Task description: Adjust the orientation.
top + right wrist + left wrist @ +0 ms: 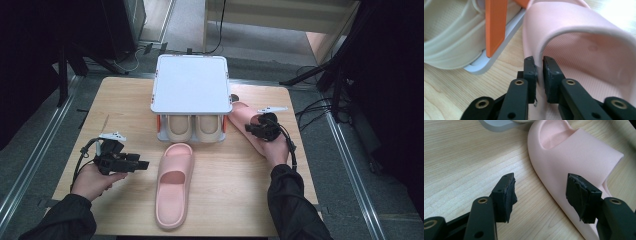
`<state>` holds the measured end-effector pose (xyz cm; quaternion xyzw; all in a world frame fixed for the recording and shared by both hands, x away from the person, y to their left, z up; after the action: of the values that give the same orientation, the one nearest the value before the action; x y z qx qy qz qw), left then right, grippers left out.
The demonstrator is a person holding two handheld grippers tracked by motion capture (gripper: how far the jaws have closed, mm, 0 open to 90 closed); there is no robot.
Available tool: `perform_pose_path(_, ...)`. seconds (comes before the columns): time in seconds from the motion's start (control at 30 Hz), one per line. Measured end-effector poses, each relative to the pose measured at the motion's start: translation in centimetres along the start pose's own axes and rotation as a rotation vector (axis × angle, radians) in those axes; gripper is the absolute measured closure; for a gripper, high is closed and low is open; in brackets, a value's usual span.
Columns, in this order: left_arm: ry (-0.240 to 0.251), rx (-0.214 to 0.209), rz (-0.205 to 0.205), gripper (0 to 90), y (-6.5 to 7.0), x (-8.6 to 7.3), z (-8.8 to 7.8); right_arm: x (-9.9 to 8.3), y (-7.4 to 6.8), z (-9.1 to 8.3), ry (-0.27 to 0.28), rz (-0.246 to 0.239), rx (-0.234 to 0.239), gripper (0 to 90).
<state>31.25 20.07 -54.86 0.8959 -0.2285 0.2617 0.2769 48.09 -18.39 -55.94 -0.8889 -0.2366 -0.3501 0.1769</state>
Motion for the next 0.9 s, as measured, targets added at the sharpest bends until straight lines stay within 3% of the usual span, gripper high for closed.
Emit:
perform_pose_path(0.17, 0.004, 0.006, 0.000, 40.2, 0.0, 0.0, 0.0, 0.7, -0.1, -0.6, 0.000, -0.011, -0.023, 86.0)
perform_pose_path(0.43, 0.004, 0.004, 0.001, 40.0, 0.0, -0.1, -0.1, 1.6, -0.3, -2.1, 0.029, 0.023, -0.003, 86.1)
perform_pose_path(0.9, 0.033, -0.014, 0.033, 45.2, 0.9, 0.5, -0.4, 0.9, -3.5, -6.1, 0.035, 0.031, 0.041, 86.0)
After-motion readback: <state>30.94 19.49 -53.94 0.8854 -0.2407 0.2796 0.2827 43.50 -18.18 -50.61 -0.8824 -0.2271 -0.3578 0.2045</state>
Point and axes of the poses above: each handheld gripper's, and its own axes: z roughly forward along the jaws, x roughly out of its top, y roughly to its right, the point moved 8 cm from there along z, roughly forward along the jaws, and after that the axes turned 1 degree about z, right-handed, at the moved point
